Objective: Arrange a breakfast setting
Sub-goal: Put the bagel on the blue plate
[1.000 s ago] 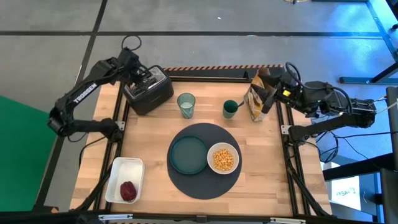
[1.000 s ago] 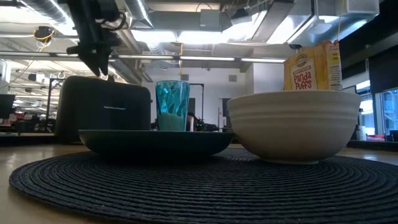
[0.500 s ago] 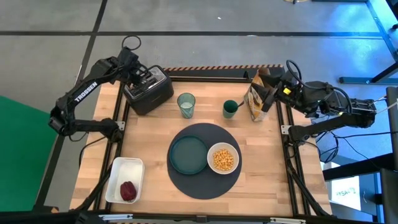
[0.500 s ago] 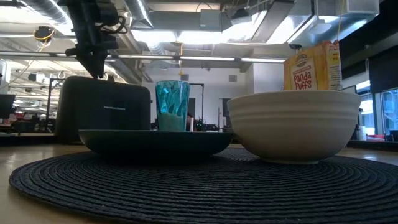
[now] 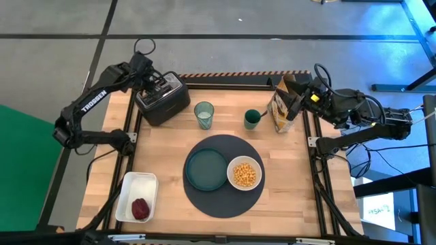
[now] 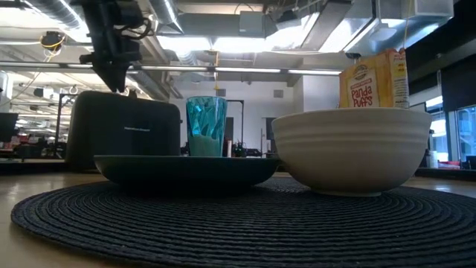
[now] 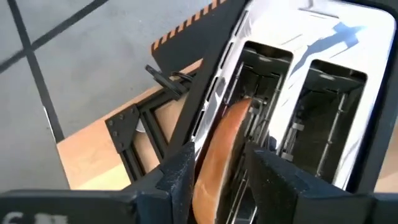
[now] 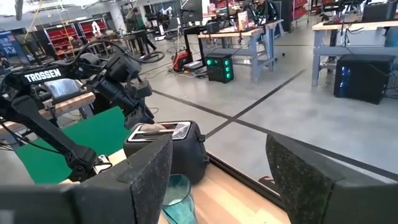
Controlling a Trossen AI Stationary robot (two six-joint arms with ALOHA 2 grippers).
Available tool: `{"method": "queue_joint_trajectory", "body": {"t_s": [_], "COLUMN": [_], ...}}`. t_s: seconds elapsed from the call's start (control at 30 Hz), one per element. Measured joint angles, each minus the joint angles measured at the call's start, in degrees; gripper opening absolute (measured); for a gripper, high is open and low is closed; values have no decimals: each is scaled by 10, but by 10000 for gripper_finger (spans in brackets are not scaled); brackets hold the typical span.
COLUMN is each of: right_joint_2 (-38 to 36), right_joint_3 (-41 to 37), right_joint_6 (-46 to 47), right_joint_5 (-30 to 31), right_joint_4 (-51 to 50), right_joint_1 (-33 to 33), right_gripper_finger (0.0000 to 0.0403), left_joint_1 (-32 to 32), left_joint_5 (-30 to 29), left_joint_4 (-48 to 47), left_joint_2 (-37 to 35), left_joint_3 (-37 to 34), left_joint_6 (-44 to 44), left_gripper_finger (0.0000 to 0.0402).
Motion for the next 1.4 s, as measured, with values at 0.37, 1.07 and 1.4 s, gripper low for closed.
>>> {"method": "queue_joint_trajectory", "body": {"t_s": [0.37, 1.07, 1.4], "right_joint_2": [0, 0, 13], "right_joint_3": [0, 0, 0], "right_joint_6": [12, 22, 22], "right_joint_5": [1, -3, -27], "right_joint_4": [0, 0, 2], "right_joint_1": [0, 0, 0], "right_gripper_finger": [250, 250, 250], "left_joint_1": [10, 3, -68], "left_joint_5": [0, 15, 177], "left_joint_4": [-15, -6, 58], "left_joint_2": [39, -23, -86], "left_joint_3": [0, 23, 162], "left_joint_6": [23, -5, -25], "left_gripper_finger": [126, 9, 7]}}
